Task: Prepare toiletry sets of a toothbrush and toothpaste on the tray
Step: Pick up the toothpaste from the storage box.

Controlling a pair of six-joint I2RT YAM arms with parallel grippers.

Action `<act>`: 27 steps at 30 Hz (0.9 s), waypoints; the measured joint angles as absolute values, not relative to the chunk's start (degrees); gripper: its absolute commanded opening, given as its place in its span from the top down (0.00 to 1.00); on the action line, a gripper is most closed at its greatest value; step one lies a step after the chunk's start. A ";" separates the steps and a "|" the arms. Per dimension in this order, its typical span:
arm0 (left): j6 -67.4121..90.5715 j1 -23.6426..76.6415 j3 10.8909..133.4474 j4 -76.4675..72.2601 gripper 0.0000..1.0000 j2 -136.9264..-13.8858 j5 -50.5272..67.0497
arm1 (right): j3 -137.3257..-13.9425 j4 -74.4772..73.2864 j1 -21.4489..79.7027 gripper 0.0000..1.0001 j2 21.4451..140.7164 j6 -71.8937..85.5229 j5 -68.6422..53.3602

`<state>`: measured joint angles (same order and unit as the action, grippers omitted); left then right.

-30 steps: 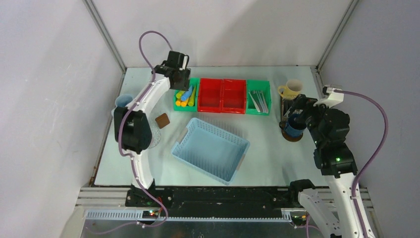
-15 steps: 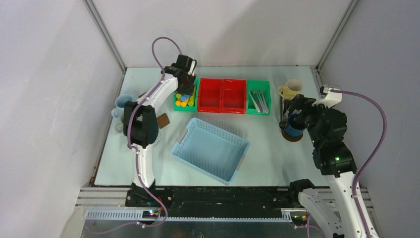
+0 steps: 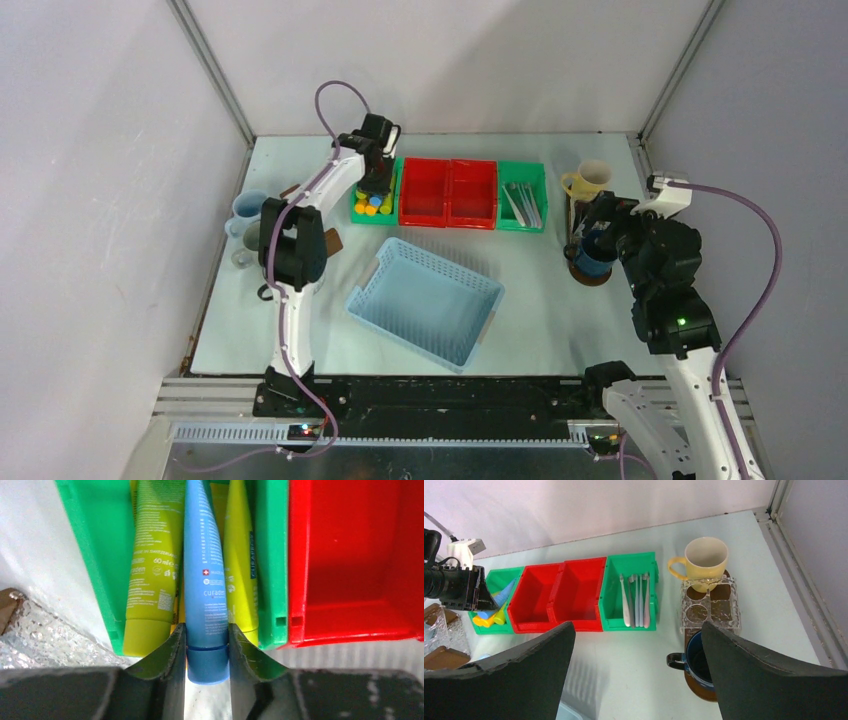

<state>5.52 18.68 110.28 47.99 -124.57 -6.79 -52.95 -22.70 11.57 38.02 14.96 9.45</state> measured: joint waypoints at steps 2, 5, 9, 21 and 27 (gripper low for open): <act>5.69 18.65 110.28 48.14 0.90 -124.57 -6.09 | -52.95 -22.70 11.57 0.01 38.09 14.98 9.39; 5.61 18.68 110.28 48.16 0.95 -124.38 -5.30 | -52.95 -22.72 11.57 0.01 38.09 14.98 9.23; 6.09 18.50 109.25 48.29 1.00 -122.30 -4.03 | -52.95 -22.72 11.57 0.01 38.09 15.00 8.78; 11.55 19.62 95.57 38.81 1.00 -96.03 3.27 | -52.97 -22.55 12.14 0.07 40.10 18.33 0.19; 16.36 21.98 80.93 27.88 1.00 -83.55 8.93 | -52.97 -19.94 15.16 0.08 44.01 22.55 -5.45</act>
<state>16.36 21.98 80.93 27.88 -83.55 8.93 -52.97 -19.94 15.16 44.01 22.55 -5.45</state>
